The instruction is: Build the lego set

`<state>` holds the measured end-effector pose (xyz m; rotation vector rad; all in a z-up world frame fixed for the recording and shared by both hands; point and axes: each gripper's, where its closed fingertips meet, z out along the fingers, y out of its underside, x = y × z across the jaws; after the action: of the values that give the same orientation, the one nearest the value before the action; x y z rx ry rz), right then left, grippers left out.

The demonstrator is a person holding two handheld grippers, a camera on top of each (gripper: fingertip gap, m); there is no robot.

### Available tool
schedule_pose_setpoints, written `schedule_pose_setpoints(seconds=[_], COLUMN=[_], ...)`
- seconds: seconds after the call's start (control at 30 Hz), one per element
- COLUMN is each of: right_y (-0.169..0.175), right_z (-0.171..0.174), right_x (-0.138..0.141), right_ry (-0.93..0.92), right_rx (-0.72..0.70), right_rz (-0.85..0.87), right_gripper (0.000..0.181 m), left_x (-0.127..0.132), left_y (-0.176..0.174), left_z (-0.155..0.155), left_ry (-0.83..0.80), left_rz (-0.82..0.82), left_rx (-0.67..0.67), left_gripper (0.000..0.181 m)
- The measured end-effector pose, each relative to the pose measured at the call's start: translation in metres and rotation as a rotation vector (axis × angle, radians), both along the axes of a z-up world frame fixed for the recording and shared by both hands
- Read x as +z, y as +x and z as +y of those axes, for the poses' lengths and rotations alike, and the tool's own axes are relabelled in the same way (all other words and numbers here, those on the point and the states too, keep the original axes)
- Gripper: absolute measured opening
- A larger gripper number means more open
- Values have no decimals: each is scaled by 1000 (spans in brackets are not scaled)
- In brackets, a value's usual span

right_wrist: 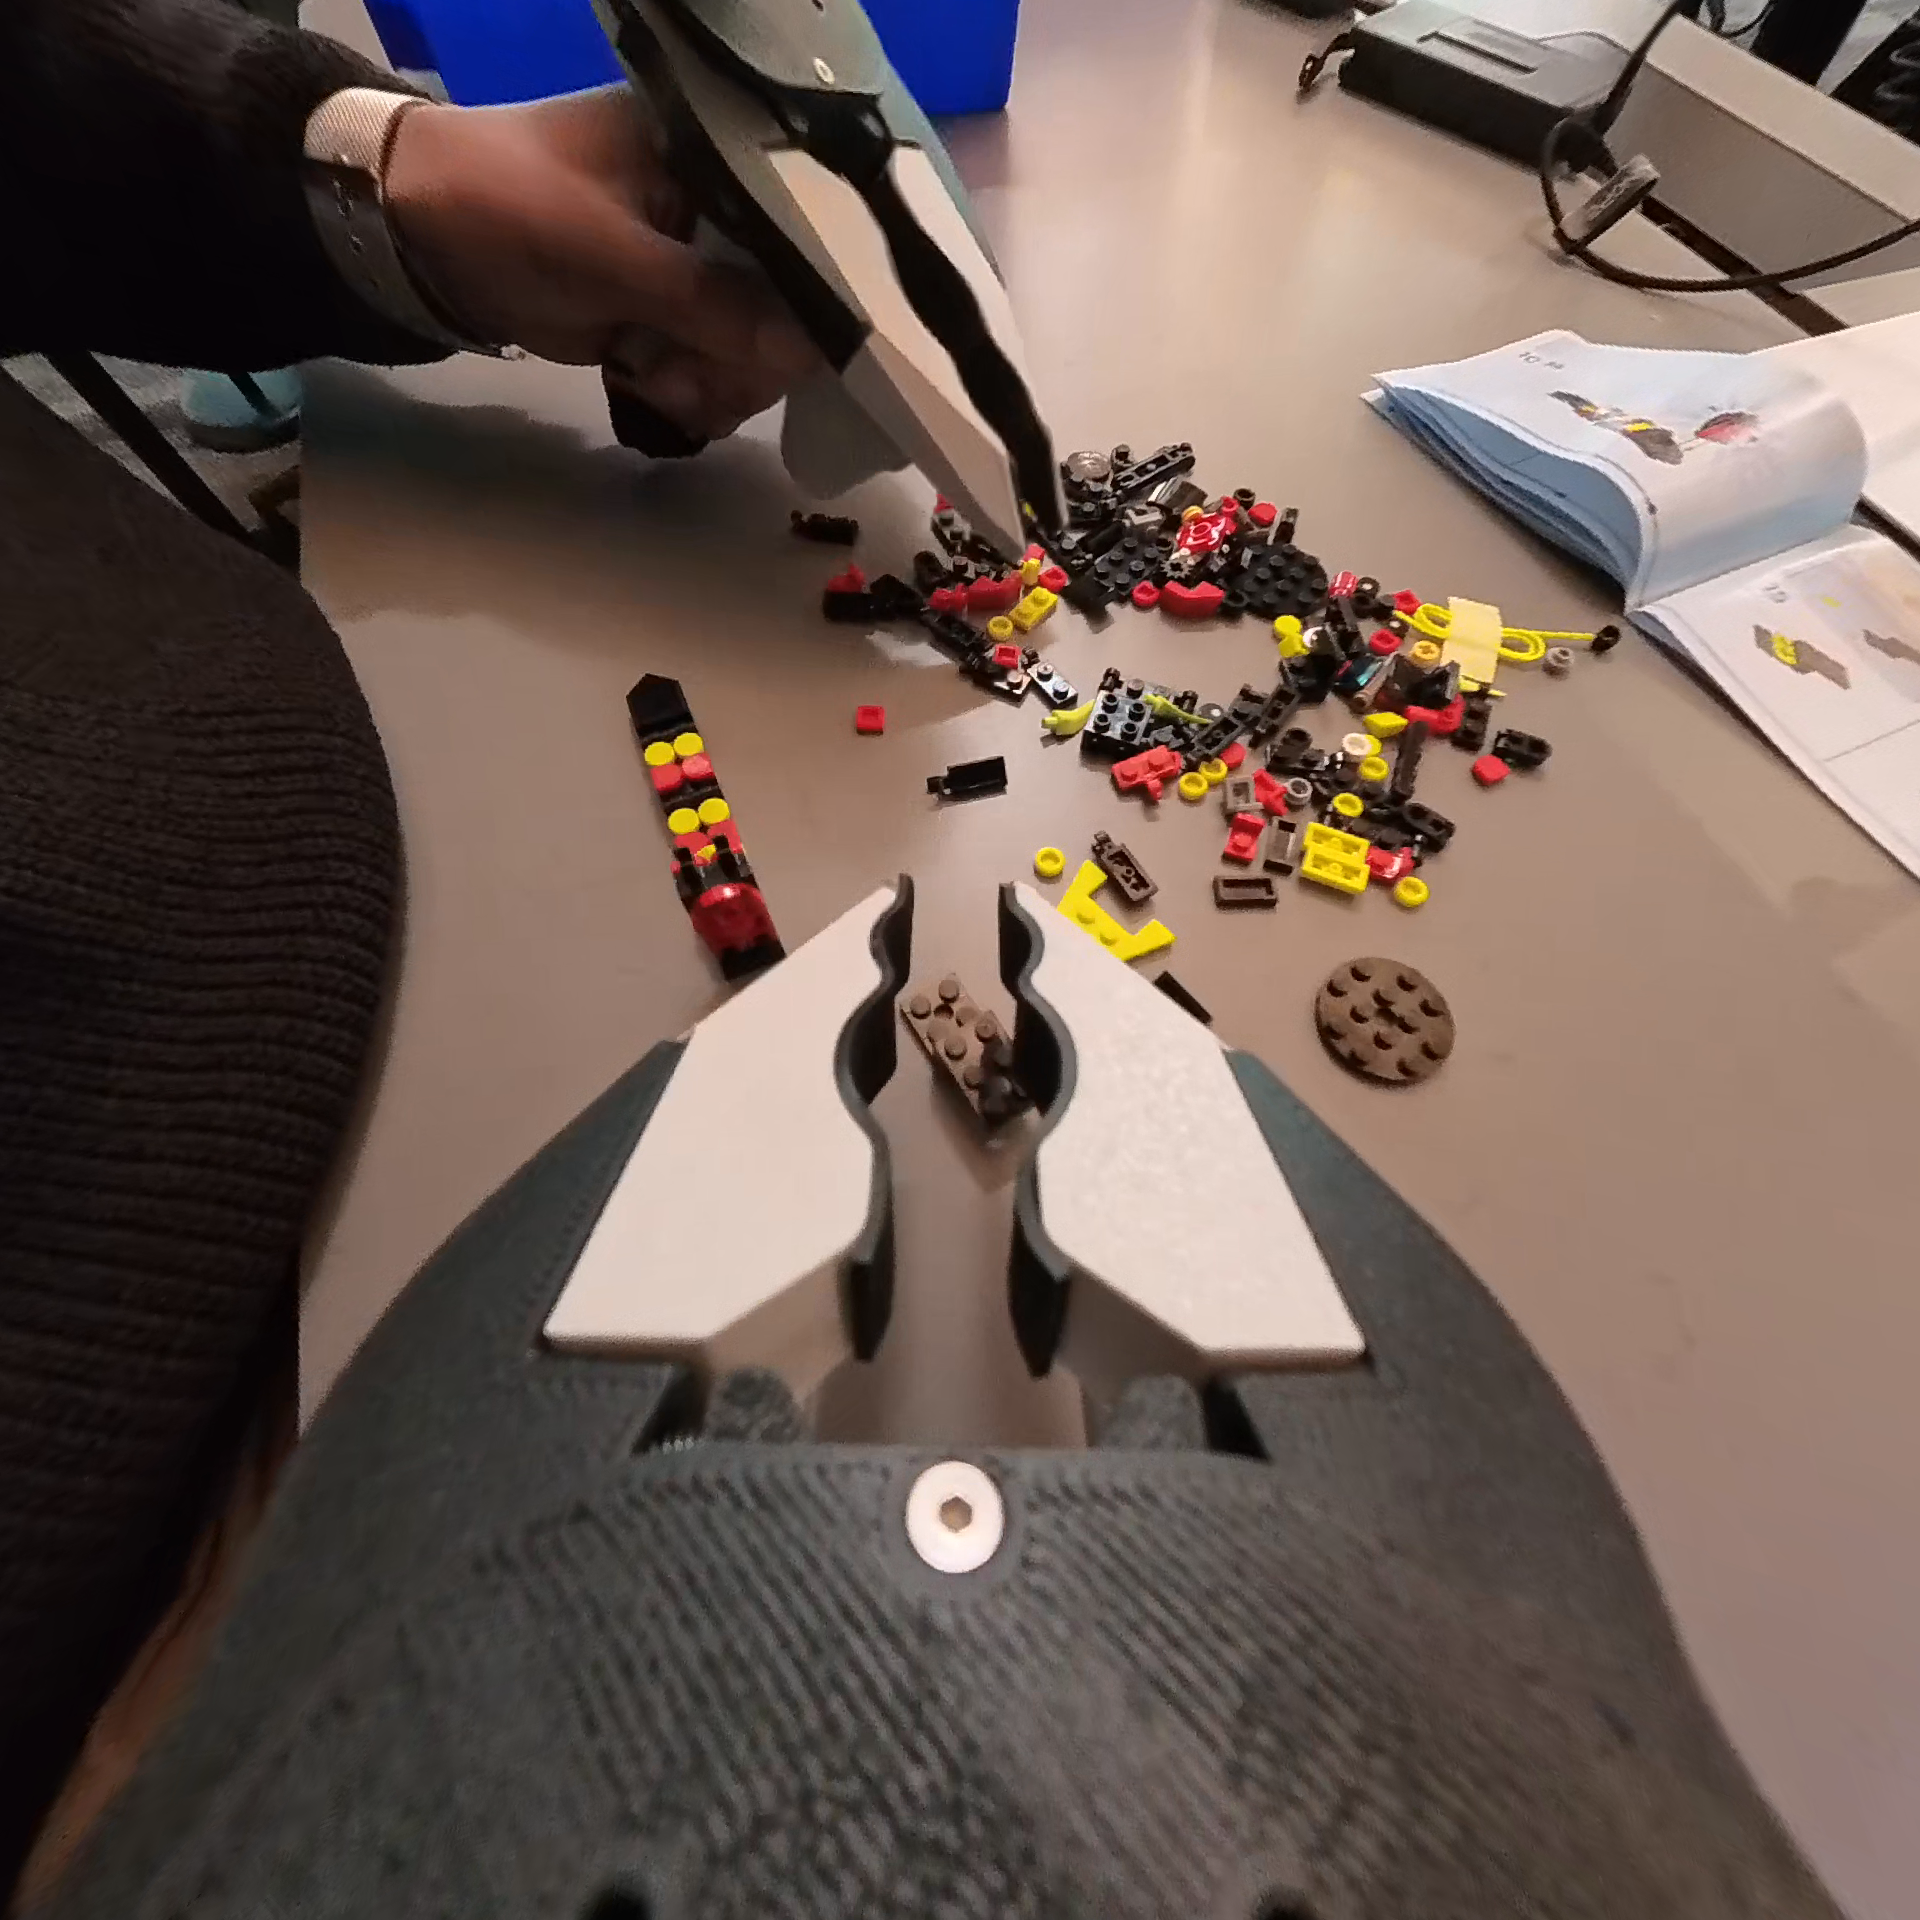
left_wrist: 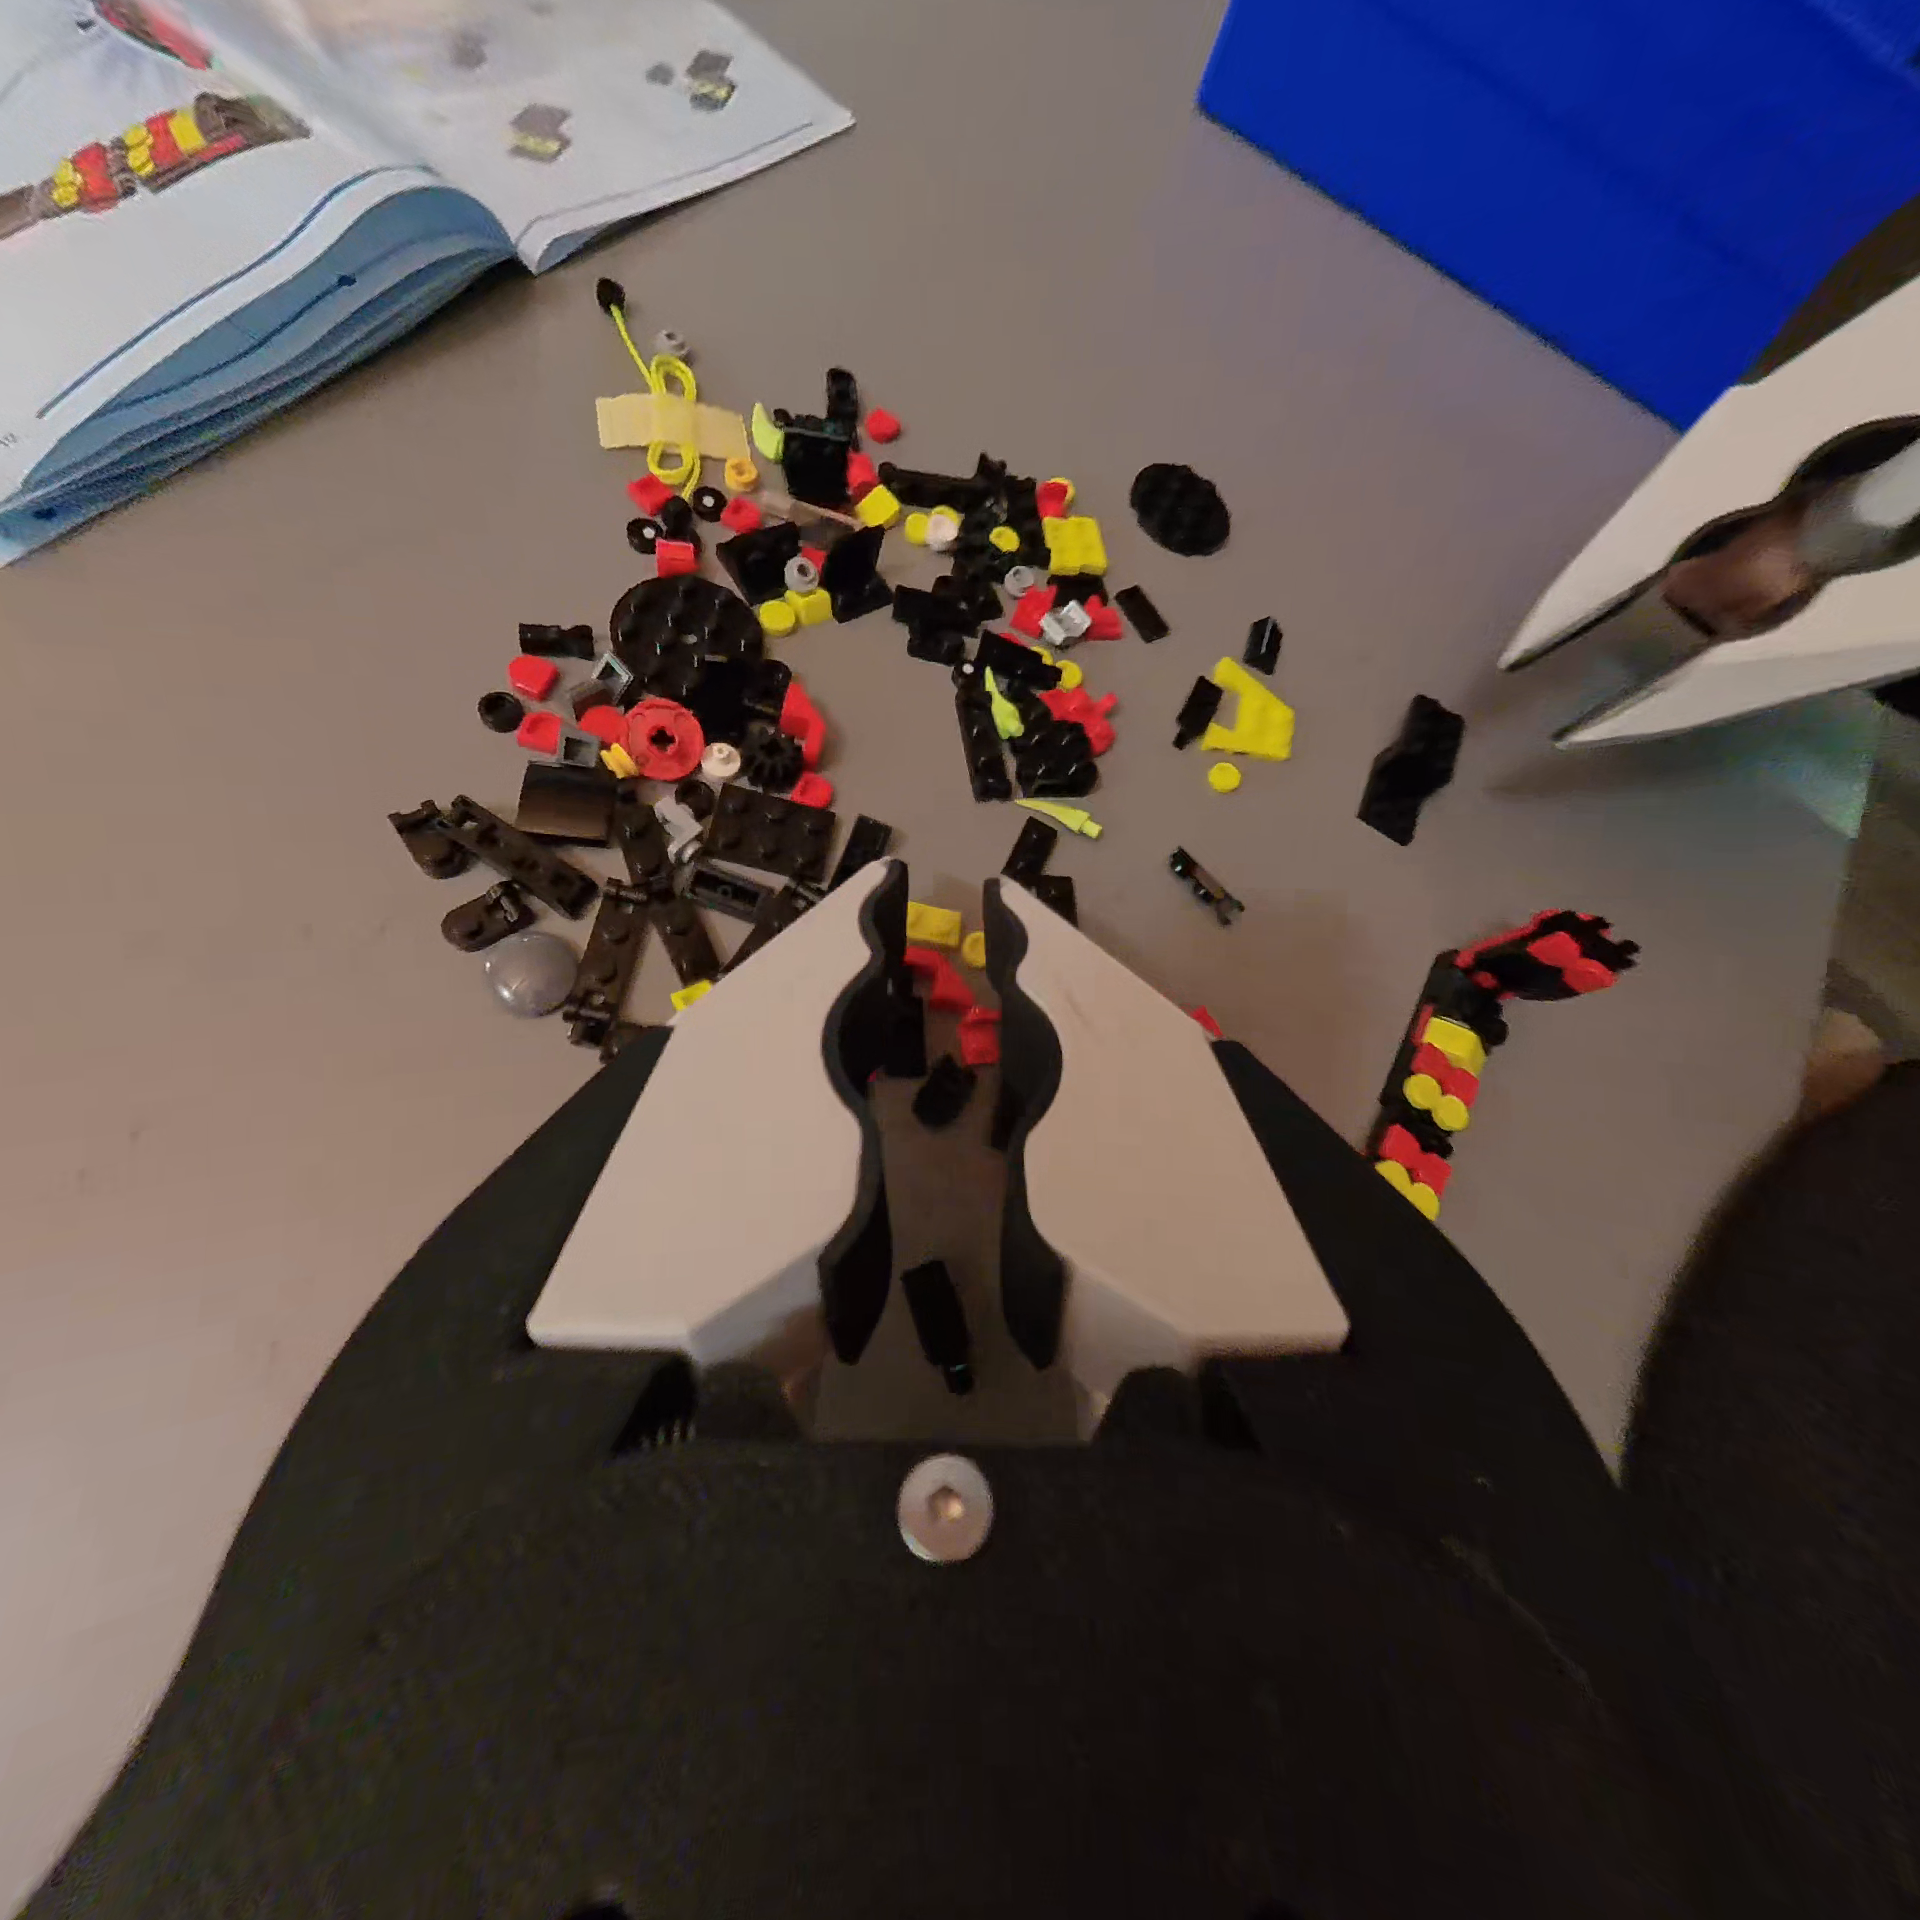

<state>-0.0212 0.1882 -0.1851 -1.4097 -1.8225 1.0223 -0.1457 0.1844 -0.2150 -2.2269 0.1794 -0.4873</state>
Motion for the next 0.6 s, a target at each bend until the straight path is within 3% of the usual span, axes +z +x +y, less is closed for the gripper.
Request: schedule_pose_setpoints(seconds=[0.03, 0.27, 0.6], right_y=[0, 1, 1], right_z=[0, -1, -3], right_x=[-1, 2, -1], right_ry=[2, -1, 10], right_rx=[1, -1, 8], right_rz=[-3, 3, -9], right_gripper=[15, 15, 15], left_x=[-3, -14, -16], left_y=[1, -3, 0], left_z=[1, 0, 1], left_ry=[-13, -72, -75], left_rz=[24, 133, 106], left_rx=[6, 25, 9], left_gripper=[12, 14, 18])
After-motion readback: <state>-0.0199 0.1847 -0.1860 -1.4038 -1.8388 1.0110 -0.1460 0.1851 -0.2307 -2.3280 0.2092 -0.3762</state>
